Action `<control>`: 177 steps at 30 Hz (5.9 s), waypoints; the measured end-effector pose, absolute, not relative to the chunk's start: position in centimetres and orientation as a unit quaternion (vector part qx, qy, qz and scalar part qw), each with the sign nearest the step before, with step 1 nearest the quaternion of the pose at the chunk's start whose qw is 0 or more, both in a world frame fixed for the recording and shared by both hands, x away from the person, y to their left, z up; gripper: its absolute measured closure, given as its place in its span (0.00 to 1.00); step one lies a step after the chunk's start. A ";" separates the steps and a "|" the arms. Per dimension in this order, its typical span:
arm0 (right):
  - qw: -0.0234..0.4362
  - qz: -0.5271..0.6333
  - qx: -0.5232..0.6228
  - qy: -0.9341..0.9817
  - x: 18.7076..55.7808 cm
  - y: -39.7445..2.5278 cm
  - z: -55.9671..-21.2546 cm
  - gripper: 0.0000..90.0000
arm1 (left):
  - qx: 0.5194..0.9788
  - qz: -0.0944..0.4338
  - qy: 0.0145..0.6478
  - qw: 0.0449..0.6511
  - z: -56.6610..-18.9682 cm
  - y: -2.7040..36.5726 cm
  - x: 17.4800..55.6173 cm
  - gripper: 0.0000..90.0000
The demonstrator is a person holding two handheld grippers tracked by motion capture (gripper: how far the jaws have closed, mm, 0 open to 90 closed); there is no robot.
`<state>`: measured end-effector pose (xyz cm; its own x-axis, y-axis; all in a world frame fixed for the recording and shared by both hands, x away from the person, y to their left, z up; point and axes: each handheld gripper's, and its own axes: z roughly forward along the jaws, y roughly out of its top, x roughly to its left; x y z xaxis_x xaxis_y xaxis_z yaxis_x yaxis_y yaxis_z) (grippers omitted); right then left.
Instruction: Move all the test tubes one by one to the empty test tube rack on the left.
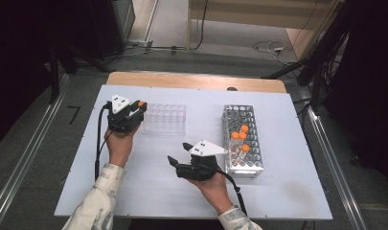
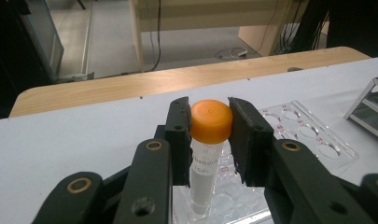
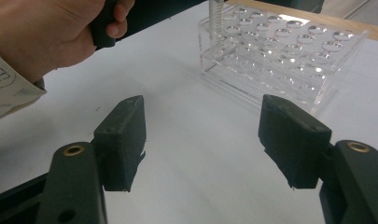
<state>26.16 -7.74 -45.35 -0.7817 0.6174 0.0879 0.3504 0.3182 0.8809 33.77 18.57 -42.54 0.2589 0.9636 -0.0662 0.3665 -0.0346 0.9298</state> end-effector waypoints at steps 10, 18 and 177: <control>0.133 0.501 0.303 0.799 26.1 -7.8 -45.3 0.34 | 0.641 0.318 0.524 0.462 -42.5 18.6 33.7 0.52; 0.143 0.498 0.307 0.798 26.1 -8.7 -45.1 0.34 | 0.644 0.292 0.531 0.468 -42.3 18.5 33.1 0.36; 0.195 0.491 0.310 0.790 28.7 -4.5 -45.4 0.79 | 0.698 0.237 0.408 0.538 -42.8 13.8 26.2 0.43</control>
